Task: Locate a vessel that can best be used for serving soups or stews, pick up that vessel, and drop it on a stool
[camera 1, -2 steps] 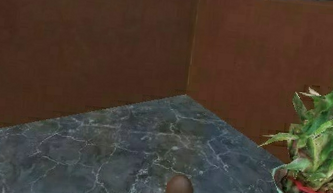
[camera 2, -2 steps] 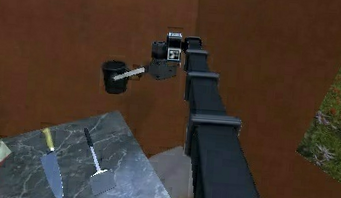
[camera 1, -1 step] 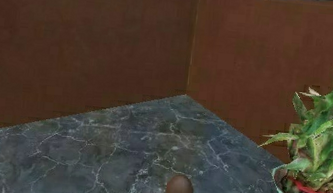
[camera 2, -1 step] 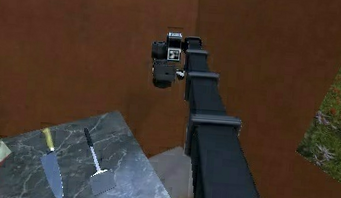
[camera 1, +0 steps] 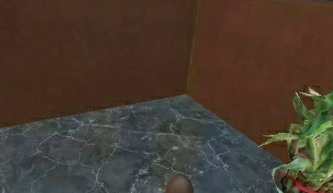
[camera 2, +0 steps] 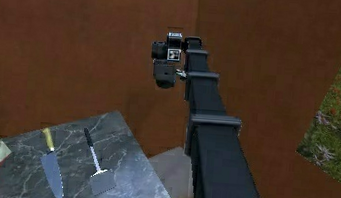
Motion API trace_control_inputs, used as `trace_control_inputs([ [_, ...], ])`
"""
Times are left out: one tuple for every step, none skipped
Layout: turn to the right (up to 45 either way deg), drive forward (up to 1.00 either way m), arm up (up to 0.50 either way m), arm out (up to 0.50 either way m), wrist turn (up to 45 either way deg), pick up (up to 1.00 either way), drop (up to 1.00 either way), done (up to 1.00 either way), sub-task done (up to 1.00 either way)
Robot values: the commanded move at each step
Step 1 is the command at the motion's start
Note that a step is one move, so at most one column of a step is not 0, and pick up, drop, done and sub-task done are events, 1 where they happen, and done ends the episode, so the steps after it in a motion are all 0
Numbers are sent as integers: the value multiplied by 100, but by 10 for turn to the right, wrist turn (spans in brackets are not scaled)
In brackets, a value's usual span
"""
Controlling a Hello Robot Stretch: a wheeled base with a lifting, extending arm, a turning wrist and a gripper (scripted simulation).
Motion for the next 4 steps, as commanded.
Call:
trace_control_inputs([
  [0,0,-20,0,0,0,0,0,0],
  [0,0,-32,0,0,0,0,0,0],
  [0,0,0,0,0,0,100,0,0],
  [0,0,10,0,0,0,0,0,0],
])
